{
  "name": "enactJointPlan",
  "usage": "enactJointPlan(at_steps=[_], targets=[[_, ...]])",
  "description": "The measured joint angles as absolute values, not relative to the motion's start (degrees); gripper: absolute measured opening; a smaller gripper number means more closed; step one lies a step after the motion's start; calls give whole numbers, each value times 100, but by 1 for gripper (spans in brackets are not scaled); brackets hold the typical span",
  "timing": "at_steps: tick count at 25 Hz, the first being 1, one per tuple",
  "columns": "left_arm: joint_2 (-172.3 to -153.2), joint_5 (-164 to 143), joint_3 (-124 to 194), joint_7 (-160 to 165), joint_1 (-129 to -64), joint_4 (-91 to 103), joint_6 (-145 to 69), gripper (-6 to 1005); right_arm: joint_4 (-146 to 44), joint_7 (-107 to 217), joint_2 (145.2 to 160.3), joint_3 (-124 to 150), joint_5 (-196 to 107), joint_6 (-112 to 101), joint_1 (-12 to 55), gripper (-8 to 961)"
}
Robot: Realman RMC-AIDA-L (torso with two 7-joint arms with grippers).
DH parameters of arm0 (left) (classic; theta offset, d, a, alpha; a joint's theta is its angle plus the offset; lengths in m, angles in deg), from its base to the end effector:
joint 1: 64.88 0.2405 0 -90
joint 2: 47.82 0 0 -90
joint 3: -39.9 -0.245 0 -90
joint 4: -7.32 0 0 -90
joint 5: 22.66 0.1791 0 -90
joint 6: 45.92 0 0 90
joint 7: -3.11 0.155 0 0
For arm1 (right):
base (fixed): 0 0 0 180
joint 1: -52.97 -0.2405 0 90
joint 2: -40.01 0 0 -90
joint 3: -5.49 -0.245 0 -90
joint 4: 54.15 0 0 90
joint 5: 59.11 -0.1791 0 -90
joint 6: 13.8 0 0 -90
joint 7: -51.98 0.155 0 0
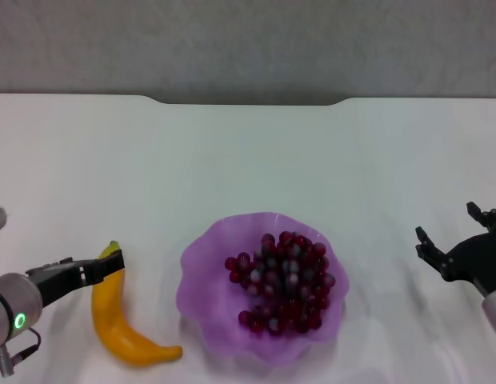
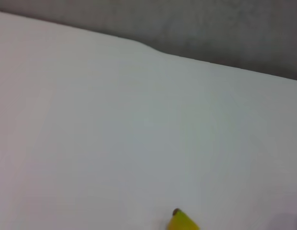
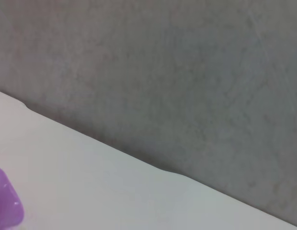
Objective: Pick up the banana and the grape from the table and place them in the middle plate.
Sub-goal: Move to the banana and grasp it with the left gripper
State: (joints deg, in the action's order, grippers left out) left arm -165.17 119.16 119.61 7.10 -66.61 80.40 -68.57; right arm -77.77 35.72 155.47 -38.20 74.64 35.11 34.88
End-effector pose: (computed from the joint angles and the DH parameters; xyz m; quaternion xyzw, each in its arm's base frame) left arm -0.2912 0.2921 -0.0147 -0.7098 -0.5398 -0.1201 0.4362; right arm 0.3132 0.3021 -0.0308 -0.7953 0.1555 0.1177 0.5740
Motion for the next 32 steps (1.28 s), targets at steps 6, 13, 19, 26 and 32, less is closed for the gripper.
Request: enactJointPlan(at_steps=[6, 13, 19, 26, 32], targets=[[-16523, 12018, 11905, 540, -6615, 7994, -6859, 890, -7756, 3572, 15542, -3793, 7299, 3516, 3470, 903], [-16531, 12178, 11676, 546, -6603, 7740, -6395, 890, -7754, 3572, 15540, -3820, 7299, 3541, 3471, 903], [-16546, 12221, 11447, 537, -6574, 7572, -5997, 890, -7719, 3572, 15541, -3829, 7251, 3519, 3489, 903], [-16552, 12222, 11015, 544, -6567, 6983, -4912, 891, -7713, 3572, 15536, -3829, 7246, 3552, 3478, 903], [-16561, 12181, 10887, 575, -6602, 6543, -4381, 886, -7739, 3572, 15532, -3828, 7246, 3557, 3464, 903]])
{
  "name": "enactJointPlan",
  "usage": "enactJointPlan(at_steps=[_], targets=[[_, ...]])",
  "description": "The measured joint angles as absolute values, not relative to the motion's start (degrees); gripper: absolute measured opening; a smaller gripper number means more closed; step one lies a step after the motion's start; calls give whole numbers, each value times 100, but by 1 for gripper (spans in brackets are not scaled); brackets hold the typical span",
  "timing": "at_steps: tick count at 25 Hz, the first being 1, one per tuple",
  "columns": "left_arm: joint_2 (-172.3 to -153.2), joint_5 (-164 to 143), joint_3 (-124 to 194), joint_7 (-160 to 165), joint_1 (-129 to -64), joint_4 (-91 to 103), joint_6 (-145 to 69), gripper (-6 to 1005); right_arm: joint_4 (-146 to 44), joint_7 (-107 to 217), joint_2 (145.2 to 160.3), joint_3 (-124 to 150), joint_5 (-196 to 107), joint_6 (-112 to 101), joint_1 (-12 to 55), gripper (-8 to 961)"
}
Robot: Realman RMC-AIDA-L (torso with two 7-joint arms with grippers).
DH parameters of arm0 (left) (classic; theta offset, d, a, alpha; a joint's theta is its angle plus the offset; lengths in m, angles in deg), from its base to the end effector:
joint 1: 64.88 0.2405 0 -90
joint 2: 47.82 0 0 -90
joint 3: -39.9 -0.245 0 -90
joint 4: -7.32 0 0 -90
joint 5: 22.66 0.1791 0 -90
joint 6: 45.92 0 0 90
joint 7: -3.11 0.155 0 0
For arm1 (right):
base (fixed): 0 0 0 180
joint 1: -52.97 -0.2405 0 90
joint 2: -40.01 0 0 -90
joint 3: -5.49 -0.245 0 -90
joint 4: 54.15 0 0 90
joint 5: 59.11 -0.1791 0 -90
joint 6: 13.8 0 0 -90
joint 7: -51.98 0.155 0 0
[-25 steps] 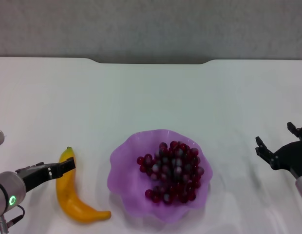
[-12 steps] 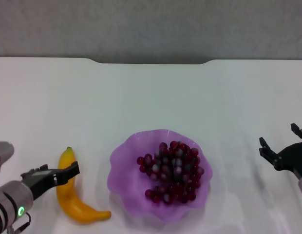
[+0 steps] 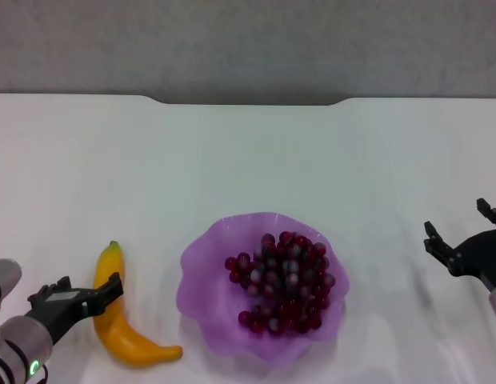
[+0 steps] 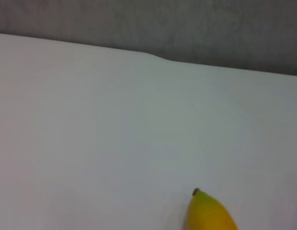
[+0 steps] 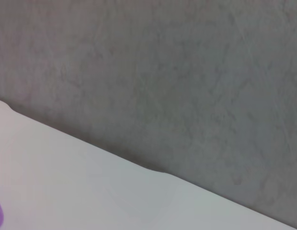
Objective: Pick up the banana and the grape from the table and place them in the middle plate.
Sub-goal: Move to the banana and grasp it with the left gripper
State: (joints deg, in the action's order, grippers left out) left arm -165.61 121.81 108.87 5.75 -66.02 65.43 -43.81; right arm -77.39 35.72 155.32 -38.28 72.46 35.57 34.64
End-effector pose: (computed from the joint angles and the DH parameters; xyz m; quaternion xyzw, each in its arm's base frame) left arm -0.3175 0.2745 -0.0422 -0.7126 -0.4875 -0.1282 0.4879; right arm 0.3163 0.3045 -0.0250 -0.7845 0.1652 0.1195 0.5856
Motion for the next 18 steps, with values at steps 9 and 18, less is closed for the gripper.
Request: enactJointPlan(at_steps=[9, 18], targets=[[-16537, 11947, 10635, 539, -6617, 6692, -4428, 840, -7716, 3572, 15532, -3828, 7246, 3559, 3465, 903], [-16545, 11810, 10563, 520, -6868, 6200, -4335, 795, -7774, 3572, 15523, -3812, 7253, 3577, 3453, 904]])
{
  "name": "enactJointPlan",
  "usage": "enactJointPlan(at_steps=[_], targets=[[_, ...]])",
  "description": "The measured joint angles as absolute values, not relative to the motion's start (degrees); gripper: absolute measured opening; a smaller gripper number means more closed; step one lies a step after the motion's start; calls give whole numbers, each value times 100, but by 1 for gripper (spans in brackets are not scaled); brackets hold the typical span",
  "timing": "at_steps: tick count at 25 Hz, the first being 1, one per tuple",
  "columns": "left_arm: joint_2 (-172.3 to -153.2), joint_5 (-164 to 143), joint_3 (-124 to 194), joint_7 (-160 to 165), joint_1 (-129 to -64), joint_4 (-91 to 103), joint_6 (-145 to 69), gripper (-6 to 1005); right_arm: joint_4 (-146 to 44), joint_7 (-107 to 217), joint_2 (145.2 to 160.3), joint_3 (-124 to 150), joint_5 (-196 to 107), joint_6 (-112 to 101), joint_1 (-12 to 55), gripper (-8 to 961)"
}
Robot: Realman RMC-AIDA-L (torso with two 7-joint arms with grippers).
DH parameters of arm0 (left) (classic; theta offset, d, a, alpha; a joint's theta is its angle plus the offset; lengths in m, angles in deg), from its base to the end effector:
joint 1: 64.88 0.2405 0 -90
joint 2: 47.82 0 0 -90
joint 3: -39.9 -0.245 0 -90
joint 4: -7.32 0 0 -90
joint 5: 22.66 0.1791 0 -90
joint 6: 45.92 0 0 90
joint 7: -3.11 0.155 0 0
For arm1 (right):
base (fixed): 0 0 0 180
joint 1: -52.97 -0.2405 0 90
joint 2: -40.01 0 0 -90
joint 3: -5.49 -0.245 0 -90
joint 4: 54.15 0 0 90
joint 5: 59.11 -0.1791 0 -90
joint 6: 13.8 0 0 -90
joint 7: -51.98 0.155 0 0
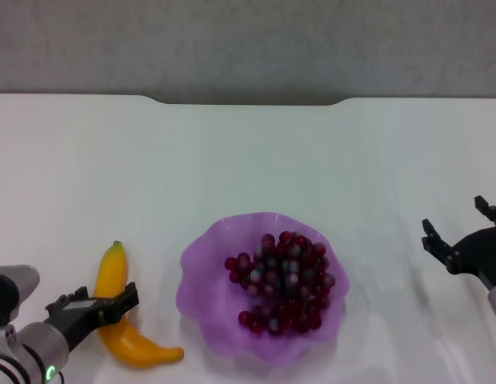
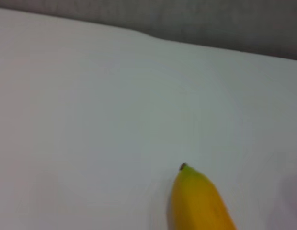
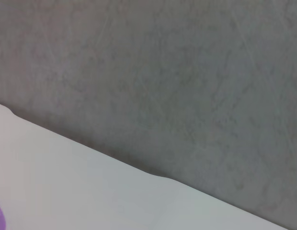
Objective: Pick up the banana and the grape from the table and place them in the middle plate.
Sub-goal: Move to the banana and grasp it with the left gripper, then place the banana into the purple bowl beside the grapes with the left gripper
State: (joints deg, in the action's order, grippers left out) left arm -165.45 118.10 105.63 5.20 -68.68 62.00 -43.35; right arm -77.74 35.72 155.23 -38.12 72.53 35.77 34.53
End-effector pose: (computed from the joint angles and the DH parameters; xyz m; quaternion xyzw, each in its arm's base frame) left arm -0.3160 0.2746 -0.0574 -0.7185 -0.5017 -0.1249 0.4652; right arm 0.3138 0.3055 -0.0251 -0.7852 0.1619 0.1236 0.5847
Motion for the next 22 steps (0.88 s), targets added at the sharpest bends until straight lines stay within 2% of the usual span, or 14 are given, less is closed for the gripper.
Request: enactJointPlan(at_steps=[16, 22], targets=[[-16548, 11767, 10512, 623, -6919, 6093, -4163, 714, -7776, 3572, 15523, -3829, 7258, 3577, 3451, 904], [-16540, 11741, 10491, 625, -6911, 6102, -4153, 525, -7779, 3571, 15523, -3818, 7255, 3576, 3451, 904]])
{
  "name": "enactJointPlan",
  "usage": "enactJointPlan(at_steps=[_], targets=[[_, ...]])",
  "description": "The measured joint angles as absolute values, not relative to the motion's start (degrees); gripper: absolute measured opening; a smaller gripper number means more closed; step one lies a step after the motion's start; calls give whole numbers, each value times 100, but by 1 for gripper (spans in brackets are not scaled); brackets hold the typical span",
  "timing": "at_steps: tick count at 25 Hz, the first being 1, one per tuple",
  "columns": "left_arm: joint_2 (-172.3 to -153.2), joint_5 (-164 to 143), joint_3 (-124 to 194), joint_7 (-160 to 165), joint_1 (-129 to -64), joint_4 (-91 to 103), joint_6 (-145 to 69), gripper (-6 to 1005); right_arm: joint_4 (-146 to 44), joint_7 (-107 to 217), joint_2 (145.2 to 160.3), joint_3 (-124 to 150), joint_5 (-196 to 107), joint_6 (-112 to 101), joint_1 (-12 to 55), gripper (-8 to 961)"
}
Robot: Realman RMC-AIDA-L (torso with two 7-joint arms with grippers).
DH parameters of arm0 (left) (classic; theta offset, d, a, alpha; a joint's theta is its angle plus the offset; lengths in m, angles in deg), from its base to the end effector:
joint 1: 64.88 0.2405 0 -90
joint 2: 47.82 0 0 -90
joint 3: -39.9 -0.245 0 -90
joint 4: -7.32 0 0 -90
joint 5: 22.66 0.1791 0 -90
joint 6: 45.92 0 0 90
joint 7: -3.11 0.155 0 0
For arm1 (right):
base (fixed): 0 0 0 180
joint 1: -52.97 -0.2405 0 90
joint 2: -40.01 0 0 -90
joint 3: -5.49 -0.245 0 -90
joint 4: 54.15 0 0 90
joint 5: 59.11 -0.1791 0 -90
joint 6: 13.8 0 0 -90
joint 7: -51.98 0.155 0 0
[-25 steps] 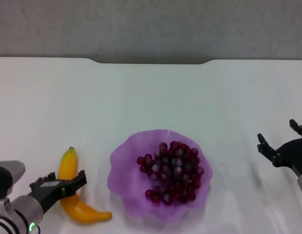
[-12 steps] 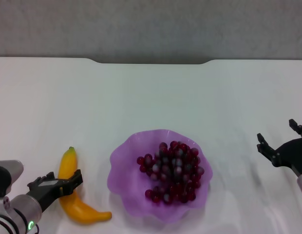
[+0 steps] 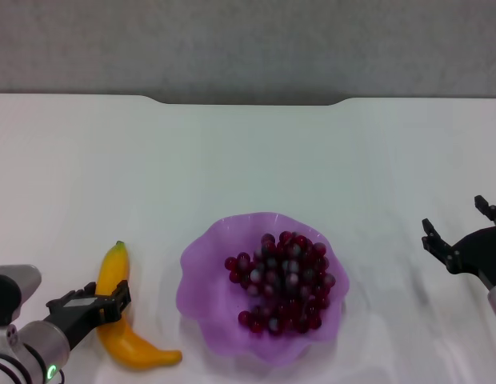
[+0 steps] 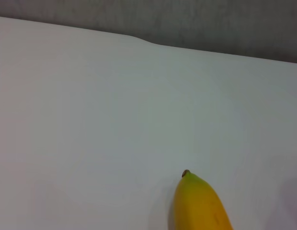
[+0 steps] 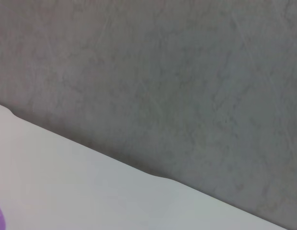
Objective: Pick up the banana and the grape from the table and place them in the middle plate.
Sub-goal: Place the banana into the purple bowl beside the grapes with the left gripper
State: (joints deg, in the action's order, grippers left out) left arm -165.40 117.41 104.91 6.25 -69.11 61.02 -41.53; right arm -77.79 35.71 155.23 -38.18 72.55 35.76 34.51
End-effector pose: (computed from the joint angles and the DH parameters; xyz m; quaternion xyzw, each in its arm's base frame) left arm -0.3158 0.2759 -0.0576 -0.7222 -0.4913 -0.1264 0.4702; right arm 0.3135 0.3058 -0.0250 -0.7851 0.1618 0.1240 0.5849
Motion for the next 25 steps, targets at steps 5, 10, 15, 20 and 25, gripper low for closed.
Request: enactJointPlan(at_steps=[5, 10, 15, 20, 25], targets=[[-16529, 11749, 10491, 627, -6892, 6164, -4154, 525, -7757, 3571, 15528, -3812, 7255, 3576, 3459, 904], [-16475, 11785, 10669, 955, -6527, 7013, -4420, 524, -7745, 3572, 15531, -3808, 7255, 3576, 3481, 904], [-16486, 11738, 10857, 1565, -6188, 7974, -5082, 524, -7724, 3571, 15527, -3819, 7256, 3576, 3493, 904], [-16477, 11407, 11106, 1620, -6447, 8324, -6235, 524, -7724, 3559, 15523, -3819, 7255, 3576, 3494, 904], [-16474, 10764, 11198, 1827, -6697, 8479, -6605, 523, -7717, 3540, 15523, -3795, 7256, 3565, 3465, 904]])
